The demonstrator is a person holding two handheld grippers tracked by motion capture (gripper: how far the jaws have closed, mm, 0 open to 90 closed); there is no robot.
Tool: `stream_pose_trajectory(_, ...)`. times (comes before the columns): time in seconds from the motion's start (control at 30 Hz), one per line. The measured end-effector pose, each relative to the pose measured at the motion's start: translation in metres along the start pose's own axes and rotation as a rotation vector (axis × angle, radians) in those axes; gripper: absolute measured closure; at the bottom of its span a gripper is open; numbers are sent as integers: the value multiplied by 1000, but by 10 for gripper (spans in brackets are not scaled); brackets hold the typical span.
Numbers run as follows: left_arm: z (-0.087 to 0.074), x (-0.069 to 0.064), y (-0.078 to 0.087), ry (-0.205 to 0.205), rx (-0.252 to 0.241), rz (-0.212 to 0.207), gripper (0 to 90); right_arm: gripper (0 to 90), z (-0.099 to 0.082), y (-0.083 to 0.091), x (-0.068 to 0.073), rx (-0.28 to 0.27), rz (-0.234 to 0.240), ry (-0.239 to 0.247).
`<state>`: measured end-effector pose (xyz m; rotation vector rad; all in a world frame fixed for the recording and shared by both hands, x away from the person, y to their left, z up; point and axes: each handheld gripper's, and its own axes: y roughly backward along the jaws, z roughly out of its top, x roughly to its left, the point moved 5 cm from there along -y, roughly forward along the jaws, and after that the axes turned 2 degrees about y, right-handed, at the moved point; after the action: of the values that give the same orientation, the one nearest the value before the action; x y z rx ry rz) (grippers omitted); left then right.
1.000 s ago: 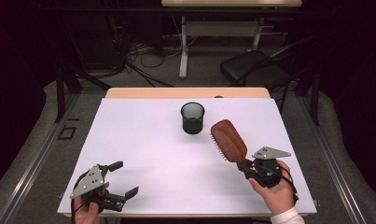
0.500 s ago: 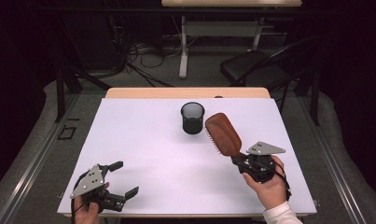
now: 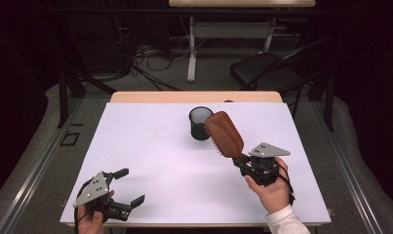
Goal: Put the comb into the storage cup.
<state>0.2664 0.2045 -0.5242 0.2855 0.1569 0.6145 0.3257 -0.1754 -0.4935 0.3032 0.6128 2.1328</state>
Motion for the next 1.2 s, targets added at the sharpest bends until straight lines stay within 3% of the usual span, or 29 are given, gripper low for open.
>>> stream_pose_trajectory(0.53, -1, 1, 0, 5, 6, -6, 4, 722, 13, -17, 7, -69, -2, -14)
stream_pose_trajectory(0.73, -1, 1, -4, 14, 6, -13, 4, 722, 15, -24, 10, -88, -25, 27)
stream_pose_trajectory(1.1, -2, -3, -17, 19, 18, -38, 2, 722, 12, -27, 21, -123, 13, 35)
stream_pose_trajectory(1.2, -2, -4, -18, 28, 15, -28, 2, 722, 11, -28, 24, -123, 21, 38)
